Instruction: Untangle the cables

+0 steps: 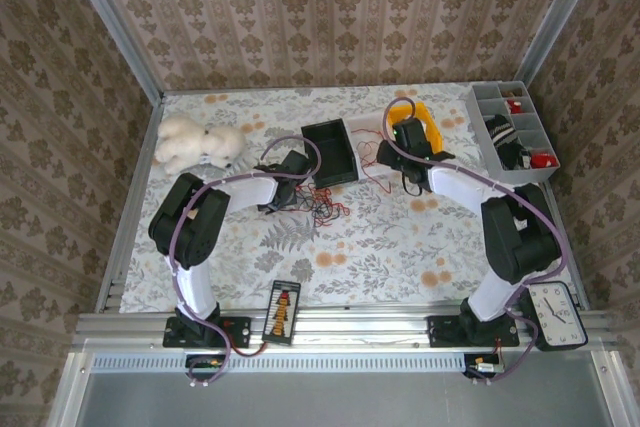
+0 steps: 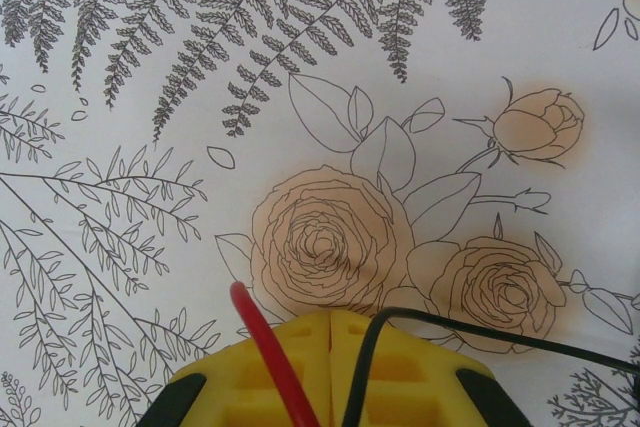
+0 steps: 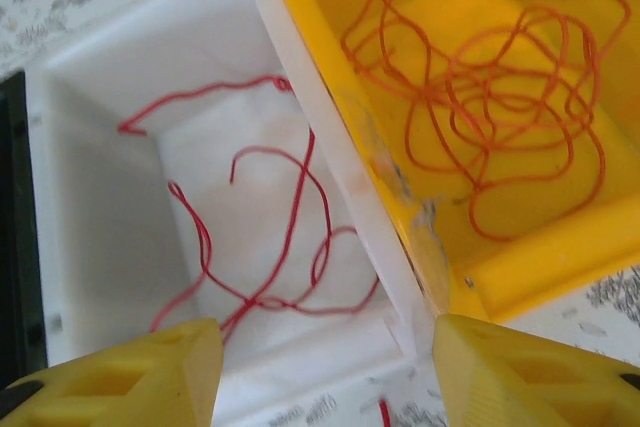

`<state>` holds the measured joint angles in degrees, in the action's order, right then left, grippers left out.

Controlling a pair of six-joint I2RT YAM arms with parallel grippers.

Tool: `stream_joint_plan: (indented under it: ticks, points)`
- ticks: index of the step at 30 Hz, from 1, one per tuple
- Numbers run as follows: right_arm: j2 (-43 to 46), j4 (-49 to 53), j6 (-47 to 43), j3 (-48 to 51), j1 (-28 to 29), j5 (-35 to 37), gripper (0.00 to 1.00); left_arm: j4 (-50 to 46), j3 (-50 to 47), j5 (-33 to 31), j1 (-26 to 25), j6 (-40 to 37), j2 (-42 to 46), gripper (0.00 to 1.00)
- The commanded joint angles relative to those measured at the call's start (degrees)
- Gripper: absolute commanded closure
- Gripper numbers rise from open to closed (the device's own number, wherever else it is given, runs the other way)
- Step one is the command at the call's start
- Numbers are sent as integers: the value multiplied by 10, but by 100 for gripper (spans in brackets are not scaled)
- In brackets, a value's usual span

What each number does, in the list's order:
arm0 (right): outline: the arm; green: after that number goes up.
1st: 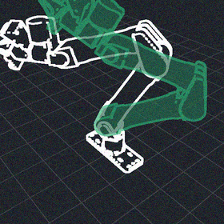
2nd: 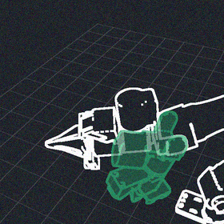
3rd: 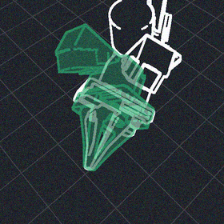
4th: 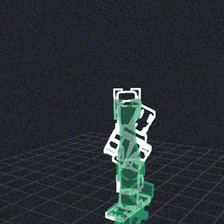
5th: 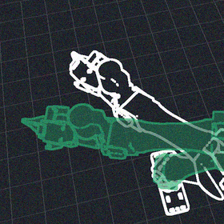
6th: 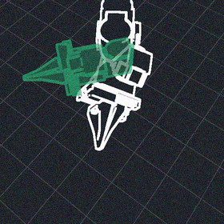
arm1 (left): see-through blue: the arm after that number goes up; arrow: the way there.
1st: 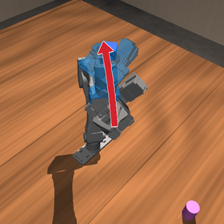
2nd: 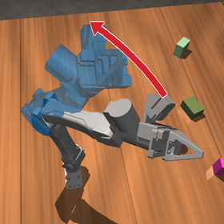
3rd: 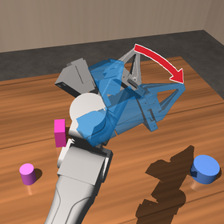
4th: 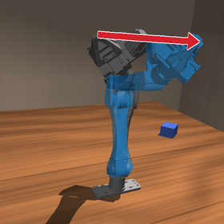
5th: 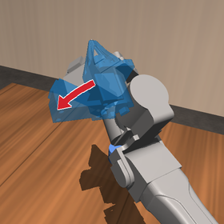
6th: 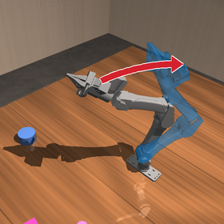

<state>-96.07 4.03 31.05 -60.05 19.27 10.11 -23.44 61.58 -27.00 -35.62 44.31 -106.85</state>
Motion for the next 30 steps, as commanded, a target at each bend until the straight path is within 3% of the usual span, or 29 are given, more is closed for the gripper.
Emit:
stream_joint_plan:
  ticks: [1, 6, 19, 30]
  points:
    - [16, -6, -34, 41, 5, -51, 38, 7, -13, 40, 5, 7, -30, 100]
    - [-14, 19, -70, 42, 18, -105, 34, 10, -17, 34, 4, 15, -27, 100]
    - [-59, 22, -105, 37, 39, -67, 32, 6, -18, 24, -4, 20, -21, 100]
    - [-27, -3, -134, 55, 60, -77, 33, 7, -16, 24, -7, 17, -23, 100]
